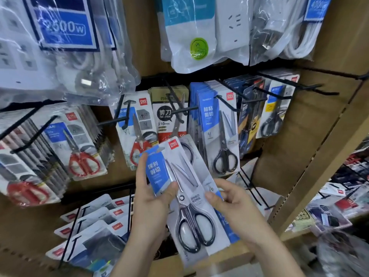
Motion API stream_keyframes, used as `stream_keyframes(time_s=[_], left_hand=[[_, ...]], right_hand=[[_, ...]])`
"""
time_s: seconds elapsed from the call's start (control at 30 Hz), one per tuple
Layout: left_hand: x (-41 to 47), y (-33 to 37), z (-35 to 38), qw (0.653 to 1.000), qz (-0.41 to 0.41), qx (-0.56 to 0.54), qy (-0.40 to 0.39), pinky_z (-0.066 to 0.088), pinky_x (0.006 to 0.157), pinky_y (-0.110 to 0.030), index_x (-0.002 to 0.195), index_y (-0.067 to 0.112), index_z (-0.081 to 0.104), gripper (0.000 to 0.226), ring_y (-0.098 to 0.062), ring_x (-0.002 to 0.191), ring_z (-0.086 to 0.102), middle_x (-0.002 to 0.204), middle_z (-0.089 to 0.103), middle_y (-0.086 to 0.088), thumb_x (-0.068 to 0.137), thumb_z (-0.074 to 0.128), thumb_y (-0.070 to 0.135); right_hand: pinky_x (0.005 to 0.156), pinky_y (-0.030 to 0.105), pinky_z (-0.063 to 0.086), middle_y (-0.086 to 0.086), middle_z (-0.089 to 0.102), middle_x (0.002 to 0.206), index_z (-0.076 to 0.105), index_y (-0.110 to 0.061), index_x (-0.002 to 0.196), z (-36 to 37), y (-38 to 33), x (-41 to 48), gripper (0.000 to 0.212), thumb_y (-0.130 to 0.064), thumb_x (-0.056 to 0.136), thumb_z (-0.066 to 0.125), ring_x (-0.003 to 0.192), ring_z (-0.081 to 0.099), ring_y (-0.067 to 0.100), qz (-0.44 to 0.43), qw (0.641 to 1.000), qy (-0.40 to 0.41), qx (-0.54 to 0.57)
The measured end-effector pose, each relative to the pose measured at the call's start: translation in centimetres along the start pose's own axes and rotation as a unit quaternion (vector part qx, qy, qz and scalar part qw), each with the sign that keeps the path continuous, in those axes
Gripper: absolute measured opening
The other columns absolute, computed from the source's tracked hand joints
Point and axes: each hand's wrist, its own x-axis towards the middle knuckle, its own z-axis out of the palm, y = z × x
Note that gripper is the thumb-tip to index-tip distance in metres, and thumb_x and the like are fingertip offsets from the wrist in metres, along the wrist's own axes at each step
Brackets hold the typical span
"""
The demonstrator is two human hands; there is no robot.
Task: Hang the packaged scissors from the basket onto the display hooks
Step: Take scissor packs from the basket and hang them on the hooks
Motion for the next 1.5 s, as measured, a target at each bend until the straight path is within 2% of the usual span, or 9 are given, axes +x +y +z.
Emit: stream_keyframes(time_s=[0.17,0.33,0.47,0.7,0.8,0.93,1.13,1.33,1.5], left_hand=[[0.6,0.9,-0.9,1.0,0.011,0.009,0.023,0.044,0.104,-0.055,0.13,0.073,0.028,0.092,-0.019,0.123,0.06,0.136,0.06,0.012,0.091,0.062,-0.002],[1.1,2.6,-4.3,0.996,0.051,0.067,0.038,0.055,0.089,-0.041,0.142,0.056,0.03,0.091,-0.015,0.103,0.07,0.123,0.068,0.008,0.088,0.059,-0.012],[1.6,3.9,-6.5,0.947,0.062,0.297,-0.104,0.051,0.061,-0.035,0.08,0.036,0.078,0.037,-0.01,0.07,0.065,0.079,0.076,0.004,0.08,0.076,-0.001],[1.5,2.3,-3.9,0.758,0.245,0.475,-0.373,0.023,0.101,-0.007,0.088,0.062,0.068,0.04,0.018,0.132,0.023,0.132,0.037,0.052,0.084,0.076,0.022],[0.8,1.1,-2.8,0.805,0.189,0.405,-0.39,0.046,0.08,-0.018,0.08,0.041,0.065,0.017,0.012,0.099,0.058,0.103,0.061,0.037,0.087,0.07,0.026],[0.6,0.5,-2.6,0.925,0.097,0.274,-0.245,0.047,0.065,-0.016,0.071,0.039,0.075,0.03,0.009,0.072,0.061,0.08,0.072,0.021,0.086,0.073,0.012],[0.3,-0.8,-2.7,0.988,-0.068,0.036,-0.137,0.054,0.076,-0.041,0.079,0.01,0.08,0.013,-0.024,0.075,0.068,0.085,0.076,-0.014,0.068,0.075,0.014],[-0.9,-1.4,-1.4,0.976,-0.124,-0.054,-0.173,0.058,0.056,-0.038,0.08,0.005,0.08,0.02,-0.029,0.068,0.072,0.085,0.075,-0.02,0.067,0.065,0.008],[-1.6,-2.0,-1.0,0.972,-0.123,-0.069,-0.19,0.054,0.073,-0.037,0.078,0.002,0.079,0.042,-0.031,0.08,0.067,0.09,0.074,-0.017,0.046,0.094,0.023]], right_hand=[[0.091,0.042,0.054,-0.002,0.077,0.097,0.071,-0.028,0.107,-1.0,-0.3,-0.6,0.027,-0.01,0.1,0.052,0.096,0.07,0.027,-0.017,0.993,0.096,-0.06],[0.082,0.019,0.052,-0.016,0.075,0.103,0.069,-0.031,0.114,-3.5,-1.2,-1.4,0.022,-0.021,0.099,0.057,0.096,0.066,-0.003,-0.03,0.976,0.083,-0.198],[0.056,0.028,0.037,0.002,0.048,0.056,0.054,-0.018,0.075,-5.2,-4.5,-1.5,0.034,-0.046,0.095,0.057,0.055,0.044,0.014,-0.054,0.816,0.028,-0.574],[0.087,0.032,0.021,-0.006,0.059,0.063,0.056,-0.023,0.069,-2.2,-8.9,-0.4,0.021,-0.033,0.08,0.072,0.073,0.06,0.012,-0.16,0.607,-0.037,-0.777],[0.101,0.042,0.022,-0.01,0.05,0.049,0.051,-0.027,0.05,-1.3,-9.2,-0.7,0.038,-0.026,0.055,0.088,0.058,0.059,0.011,-0.242,0.618,0.021,-0.748],[0.103,0.047,0.03,-0.002,0.063,0.103,0.071,-0.026,0.096,-1.7,-9.5,-1.5,0.013,-0.024,0.083,0.07,0.109,0.06,0.019,-0.396,0.657,0.193,-0.612],[0.082,0.025,0.054,-0.011,0.069,0.106,0.059,-0.035,0.127,-3.1,-5.8,-3.0,0.041,-0.036,0.087,0.063,0.098,0.066,0.006,-0.103,0.976,0.13,-0.143],[0.071,0.023,0.053,0.001,0.074,0.08,0.079,-0.021,0.088,-1.1,-1.4,-2.9,0.018,-0.029,0.082,0.063,0.075,0.065,0.011,-0.036,0.994,0.092,0.039],[0.07,0.035,0.047,0.026,0.062,0.075,0.073,-0.005,0.085,-0.9,-0.8,-3.0,0.044,-0.048,0.089,0.066,0.071,0.056,0.02,-0.065,0.991,0.099,0.054]])
